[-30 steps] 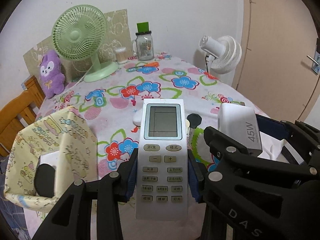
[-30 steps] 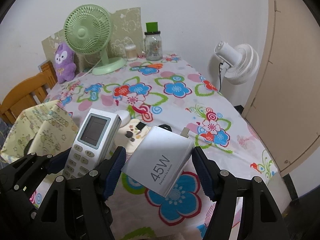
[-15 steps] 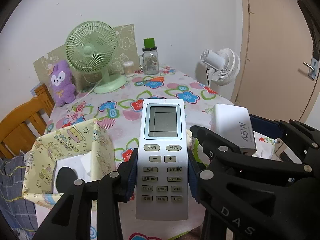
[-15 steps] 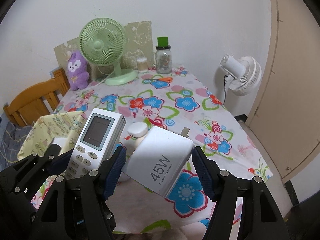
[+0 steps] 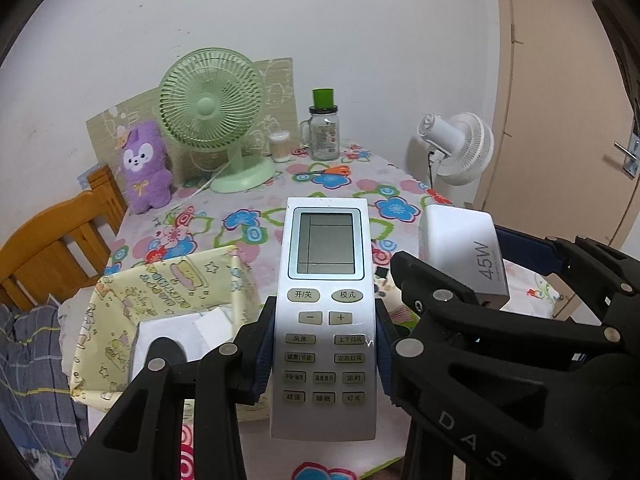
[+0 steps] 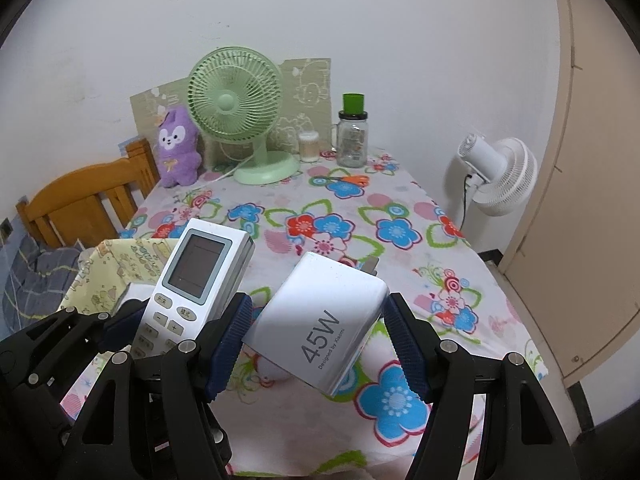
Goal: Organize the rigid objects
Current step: 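Lift the remote and charger box with both tools toward the yellow box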
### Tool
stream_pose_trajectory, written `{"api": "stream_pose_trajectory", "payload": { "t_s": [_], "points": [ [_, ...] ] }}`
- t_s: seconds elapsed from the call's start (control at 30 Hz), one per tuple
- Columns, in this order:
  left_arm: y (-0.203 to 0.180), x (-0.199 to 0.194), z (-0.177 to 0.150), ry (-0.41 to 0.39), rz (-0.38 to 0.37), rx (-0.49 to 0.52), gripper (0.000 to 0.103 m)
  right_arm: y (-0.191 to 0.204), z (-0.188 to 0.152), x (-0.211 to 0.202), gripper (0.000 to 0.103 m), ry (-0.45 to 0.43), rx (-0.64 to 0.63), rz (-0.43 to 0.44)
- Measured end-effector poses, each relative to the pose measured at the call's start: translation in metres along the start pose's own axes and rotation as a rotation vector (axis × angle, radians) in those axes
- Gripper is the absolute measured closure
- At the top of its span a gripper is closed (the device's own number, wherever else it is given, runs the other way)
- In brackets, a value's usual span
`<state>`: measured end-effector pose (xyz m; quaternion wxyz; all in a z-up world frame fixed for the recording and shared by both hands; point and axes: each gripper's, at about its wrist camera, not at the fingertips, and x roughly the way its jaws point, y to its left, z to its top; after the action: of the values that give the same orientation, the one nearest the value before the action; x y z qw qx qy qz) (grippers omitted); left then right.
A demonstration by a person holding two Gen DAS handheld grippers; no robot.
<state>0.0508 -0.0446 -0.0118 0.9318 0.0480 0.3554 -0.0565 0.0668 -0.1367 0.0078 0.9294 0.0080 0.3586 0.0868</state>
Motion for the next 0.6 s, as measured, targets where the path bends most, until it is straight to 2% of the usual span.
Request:
{"api": "stream_pose_trajectory", "payload": {
  "t_s": [0.6],
  "points": [
    [0.054,0.007,-0.001,0.021,0.049,-0.026,0.058,0.052,0.013,0.023,0.032,0.023,-0.038,0.048]
  ]
}}
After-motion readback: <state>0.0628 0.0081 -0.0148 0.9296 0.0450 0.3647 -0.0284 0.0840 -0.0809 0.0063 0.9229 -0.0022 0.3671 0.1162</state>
